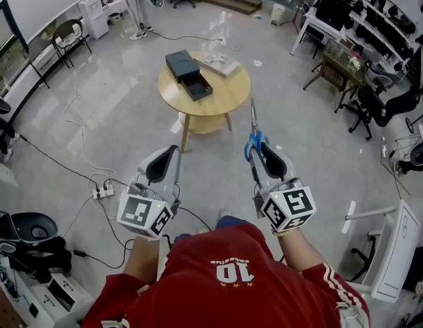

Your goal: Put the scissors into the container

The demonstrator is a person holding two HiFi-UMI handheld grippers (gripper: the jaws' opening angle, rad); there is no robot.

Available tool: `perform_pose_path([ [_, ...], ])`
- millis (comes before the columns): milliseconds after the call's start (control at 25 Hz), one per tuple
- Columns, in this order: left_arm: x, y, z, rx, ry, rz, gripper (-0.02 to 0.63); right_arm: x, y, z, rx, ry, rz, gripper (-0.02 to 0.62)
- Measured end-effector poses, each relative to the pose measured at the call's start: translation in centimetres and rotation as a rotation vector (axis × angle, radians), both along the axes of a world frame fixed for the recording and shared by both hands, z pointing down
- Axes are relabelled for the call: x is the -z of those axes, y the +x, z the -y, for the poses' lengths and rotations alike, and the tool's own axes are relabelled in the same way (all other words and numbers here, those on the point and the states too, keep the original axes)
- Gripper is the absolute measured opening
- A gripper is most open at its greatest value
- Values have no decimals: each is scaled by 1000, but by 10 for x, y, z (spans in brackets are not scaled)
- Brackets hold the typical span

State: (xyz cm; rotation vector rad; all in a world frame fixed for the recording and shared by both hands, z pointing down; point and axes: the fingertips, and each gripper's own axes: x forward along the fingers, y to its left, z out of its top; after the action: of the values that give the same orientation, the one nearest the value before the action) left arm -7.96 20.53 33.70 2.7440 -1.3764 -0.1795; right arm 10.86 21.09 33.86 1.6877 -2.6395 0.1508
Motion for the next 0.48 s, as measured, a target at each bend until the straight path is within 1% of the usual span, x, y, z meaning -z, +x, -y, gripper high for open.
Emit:
perform_pose_path([
  [240,-7,0,7,3,-20,-3,2,-5,0,7,6,-15,4,88],
  [480,-9,-4,22,20,-29,2,2,-8,-4,28,24,-26,12,89],
])
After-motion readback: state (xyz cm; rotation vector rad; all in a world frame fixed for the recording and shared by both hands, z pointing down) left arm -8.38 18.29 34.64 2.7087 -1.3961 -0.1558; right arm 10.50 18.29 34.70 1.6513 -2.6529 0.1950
